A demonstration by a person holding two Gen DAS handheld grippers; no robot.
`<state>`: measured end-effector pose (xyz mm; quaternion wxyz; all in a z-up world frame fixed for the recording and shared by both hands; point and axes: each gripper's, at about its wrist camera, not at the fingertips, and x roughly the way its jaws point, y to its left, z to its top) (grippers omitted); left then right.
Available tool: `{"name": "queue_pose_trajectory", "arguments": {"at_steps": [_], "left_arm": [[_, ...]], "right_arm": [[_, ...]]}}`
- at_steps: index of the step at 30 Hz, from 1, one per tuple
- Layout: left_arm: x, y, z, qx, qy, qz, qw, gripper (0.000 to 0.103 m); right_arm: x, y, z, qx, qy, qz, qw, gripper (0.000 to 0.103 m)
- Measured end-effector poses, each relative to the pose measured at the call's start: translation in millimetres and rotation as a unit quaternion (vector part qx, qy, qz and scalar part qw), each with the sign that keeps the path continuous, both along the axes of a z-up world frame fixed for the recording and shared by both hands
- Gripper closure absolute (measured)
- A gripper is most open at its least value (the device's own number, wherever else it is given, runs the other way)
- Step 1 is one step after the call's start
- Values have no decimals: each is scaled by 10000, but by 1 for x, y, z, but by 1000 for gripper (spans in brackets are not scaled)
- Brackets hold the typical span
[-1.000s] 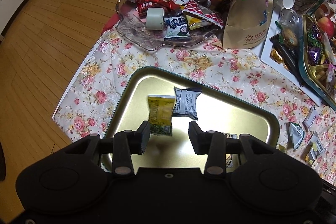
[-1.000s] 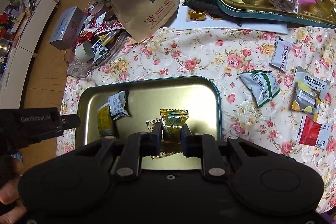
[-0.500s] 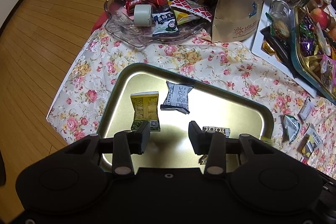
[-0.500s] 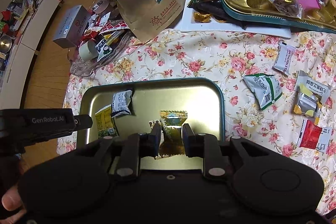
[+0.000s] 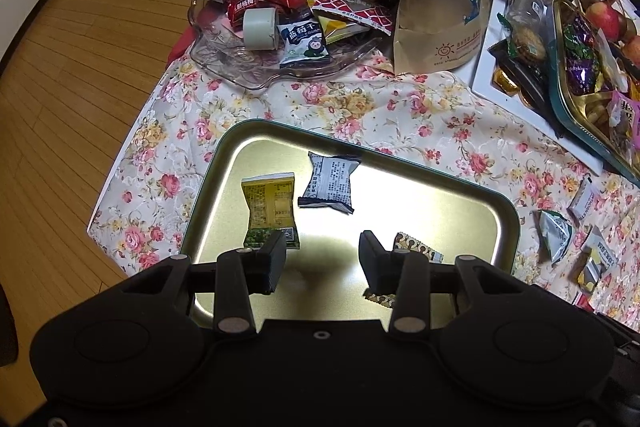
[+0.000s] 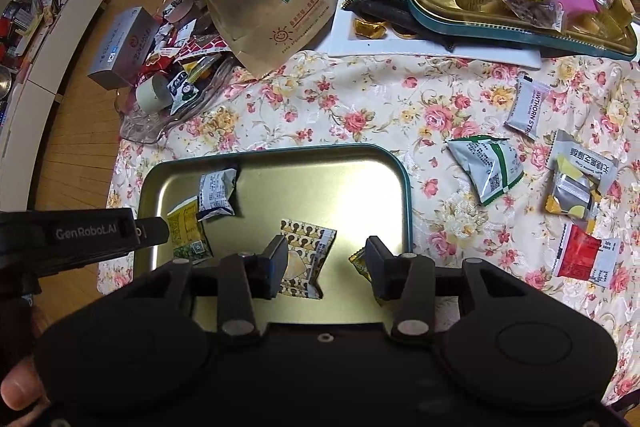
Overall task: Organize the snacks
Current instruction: 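Open the left tool to drop the yellow packet while the right tool releases the candy, then move the right tool toward the white silver-windowed packet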
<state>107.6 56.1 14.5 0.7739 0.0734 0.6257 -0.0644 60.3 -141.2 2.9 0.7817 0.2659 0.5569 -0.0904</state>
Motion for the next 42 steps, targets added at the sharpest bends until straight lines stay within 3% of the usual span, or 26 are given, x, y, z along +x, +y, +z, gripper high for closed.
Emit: {"name": "queue_pose_trajectory", "arguments": {"at_steps": [27,42], "left_arm": [[-14,-47,-5,112,7,-445,9989,53],[-40,-101,-9,80,54,-1082,9941,53]], "right_arm": [[-17,-26,-3,-115,291,-269,9991,57],[-44,-74,-3,-197,404,-759,9961,57]]}}
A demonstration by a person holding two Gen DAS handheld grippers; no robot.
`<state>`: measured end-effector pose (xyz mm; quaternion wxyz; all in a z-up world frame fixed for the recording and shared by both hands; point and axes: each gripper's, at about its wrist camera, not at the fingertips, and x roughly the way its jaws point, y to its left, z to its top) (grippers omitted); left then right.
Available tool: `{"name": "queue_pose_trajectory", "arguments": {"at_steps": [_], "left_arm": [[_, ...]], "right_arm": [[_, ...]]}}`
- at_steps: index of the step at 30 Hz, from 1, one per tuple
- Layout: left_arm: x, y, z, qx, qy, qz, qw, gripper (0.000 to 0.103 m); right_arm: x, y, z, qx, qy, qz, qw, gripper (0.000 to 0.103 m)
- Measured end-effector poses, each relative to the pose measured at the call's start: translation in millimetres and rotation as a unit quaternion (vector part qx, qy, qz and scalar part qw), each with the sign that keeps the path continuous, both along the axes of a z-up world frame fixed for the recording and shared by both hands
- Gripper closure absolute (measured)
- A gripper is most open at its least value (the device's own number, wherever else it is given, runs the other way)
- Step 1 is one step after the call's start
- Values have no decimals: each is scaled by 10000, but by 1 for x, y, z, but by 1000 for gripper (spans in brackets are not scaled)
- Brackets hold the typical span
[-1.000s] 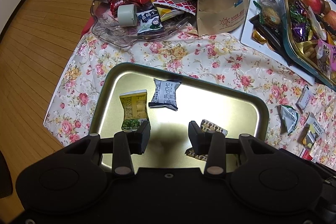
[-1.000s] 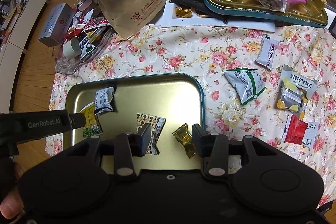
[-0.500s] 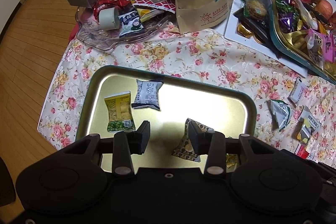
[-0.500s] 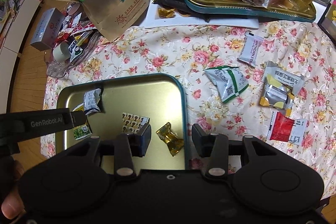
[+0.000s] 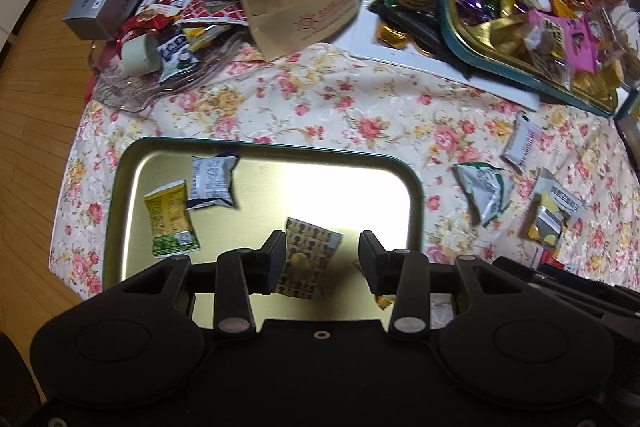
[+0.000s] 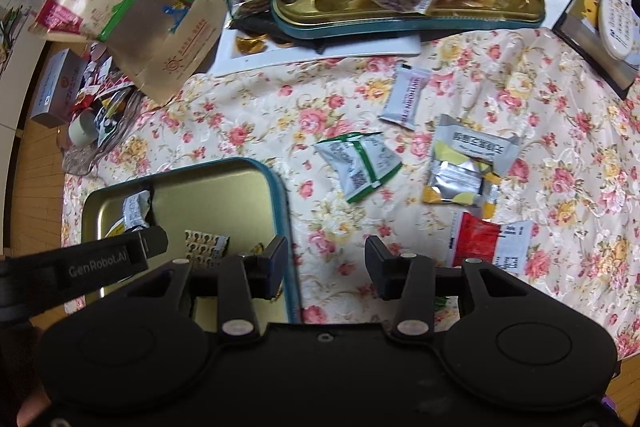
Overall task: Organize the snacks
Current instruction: 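Move the right tool toward the white silver-windowed packet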
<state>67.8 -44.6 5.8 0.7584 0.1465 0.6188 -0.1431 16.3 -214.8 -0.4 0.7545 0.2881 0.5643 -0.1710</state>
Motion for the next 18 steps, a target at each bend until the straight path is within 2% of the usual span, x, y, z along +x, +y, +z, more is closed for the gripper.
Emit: {"name": "queue_pose_trajectory", "arguments": {"at_steps": [18], "left_arm": [[-43,-70,-7,-104,174,-676,9975,53]], "right_arm": [[-57,-71,-17,-84,310,-588,9978,58]]}}
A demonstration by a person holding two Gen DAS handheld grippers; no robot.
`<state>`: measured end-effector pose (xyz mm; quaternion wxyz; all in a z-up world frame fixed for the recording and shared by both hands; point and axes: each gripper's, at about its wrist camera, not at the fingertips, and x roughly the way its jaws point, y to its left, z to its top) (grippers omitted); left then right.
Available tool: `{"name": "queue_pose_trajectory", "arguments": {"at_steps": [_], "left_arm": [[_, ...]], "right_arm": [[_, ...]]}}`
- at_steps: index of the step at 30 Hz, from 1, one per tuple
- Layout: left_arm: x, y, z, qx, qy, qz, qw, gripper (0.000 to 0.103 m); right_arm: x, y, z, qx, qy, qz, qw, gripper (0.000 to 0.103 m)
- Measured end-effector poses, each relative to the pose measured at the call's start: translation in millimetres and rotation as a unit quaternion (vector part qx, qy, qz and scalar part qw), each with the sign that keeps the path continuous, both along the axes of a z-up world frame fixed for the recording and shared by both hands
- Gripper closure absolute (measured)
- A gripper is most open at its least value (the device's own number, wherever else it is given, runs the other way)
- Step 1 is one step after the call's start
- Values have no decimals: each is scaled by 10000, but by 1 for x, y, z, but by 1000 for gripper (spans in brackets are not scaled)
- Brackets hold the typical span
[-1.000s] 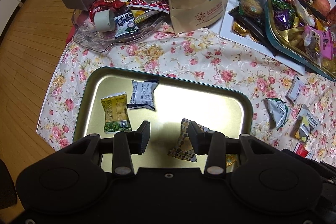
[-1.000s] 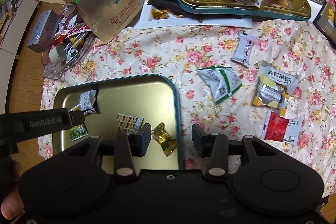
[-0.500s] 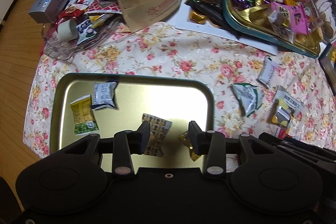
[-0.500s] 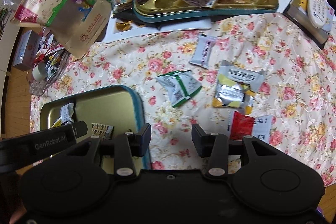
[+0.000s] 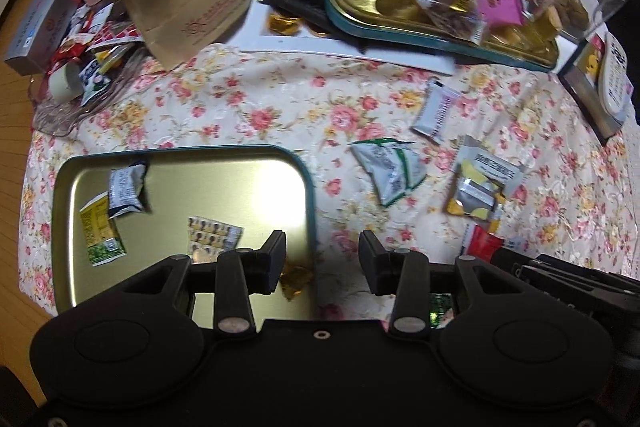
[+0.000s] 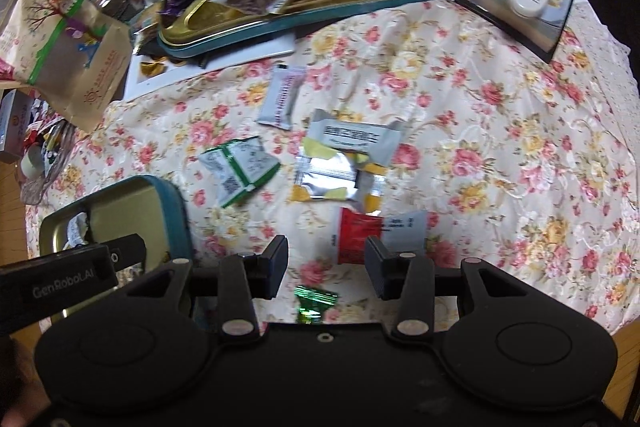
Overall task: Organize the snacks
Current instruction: 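Move the right tool toward the white silver-windowed packet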
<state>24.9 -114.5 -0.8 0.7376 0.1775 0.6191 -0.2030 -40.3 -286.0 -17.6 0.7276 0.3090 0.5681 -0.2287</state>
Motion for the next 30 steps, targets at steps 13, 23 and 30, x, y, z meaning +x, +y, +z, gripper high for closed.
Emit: {"name": "queue_pose_trajectory", "arguments": {"at_steps": [13,23,30], "left_arm": [[-37,-38,-20,172,250,-500,9983,53],[-32,-35,-7,-85,313,-364,9988,53],[-19,-28,10,-330,90,-213,9992,53]], "right_arm": [[-38,-40,1,183,66,-507,9985,58],[-36,-43,-7,172,72,-734,9971,58],[-29,-50,-15,201,-226,-1042,9941,58]]}}
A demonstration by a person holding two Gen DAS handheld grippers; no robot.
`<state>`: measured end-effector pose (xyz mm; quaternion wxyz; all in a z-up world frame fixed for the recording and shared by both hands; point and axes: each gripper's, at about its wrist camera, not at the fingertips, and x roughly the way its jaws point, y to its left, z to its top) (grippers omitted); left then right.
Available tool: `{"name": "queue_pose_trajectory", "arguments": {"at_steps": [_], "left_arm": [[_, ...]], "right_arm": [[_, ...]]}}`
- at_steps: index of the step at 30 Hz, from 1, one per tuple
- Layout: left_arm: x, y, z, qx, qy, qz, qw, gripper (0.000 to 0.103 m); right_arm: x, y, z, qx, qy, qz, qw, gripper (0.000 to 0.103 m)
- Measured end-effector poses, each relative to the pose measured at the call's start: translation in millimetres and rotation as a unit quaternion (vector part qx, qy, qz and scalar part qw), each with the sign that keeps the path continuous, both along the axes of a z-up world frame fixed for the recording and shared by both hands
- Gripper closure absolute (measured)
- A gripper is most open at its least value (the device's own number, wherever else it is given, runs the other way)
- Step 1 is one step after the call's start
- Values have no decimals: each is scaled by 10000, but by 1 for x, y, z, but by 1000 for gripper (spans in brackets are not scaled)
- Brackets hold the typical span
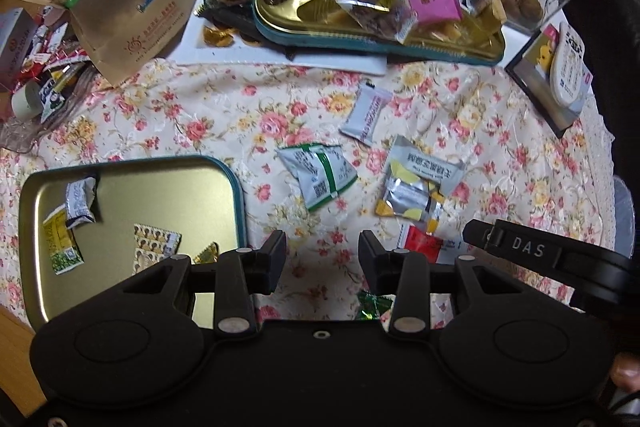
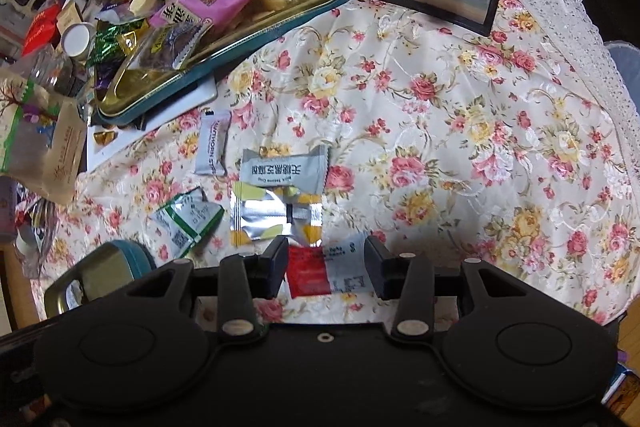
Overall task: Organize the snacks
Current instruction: 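Move the right tool toward the white silver-windowed packet, then close the right tool on the white packet and lift it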
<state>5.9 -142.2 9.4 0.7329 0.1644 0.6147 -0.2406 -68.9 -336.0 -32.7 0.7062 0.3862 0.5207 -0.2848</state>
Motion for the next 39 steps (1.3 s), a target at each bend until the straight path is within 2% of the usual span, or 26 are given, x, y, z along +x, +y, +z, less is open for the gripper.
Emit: {"name": "queue_pose_trajectory", "arguments": {"at_steps": [4,8,25,29,33,39], "left_arm": [[8,5,3,14,-118,108,9999,53],[16,11,3,-67,-37,266,9996,53],[28,22,4,-210,125,391,9989,53],[28,24,2,-212,162,376,9989,53],[29,28,2,-245,205,419,9986,54],[33,32,5,-303,195,515,9980,54]], "right_arm": [[7,-3,-7,116,-74,-143,9998,58],[13,-8,-13,145,-122,-437,9989,58],[37,-22,-40,-600,-81,-1199,9909,58],[45,-23,-45,-674,-55,-1171,9908,59],[50,-20,-54,-658,248,-1028,9922,59],[48,-12,-51,-427,552,-532,9961,59]]}}
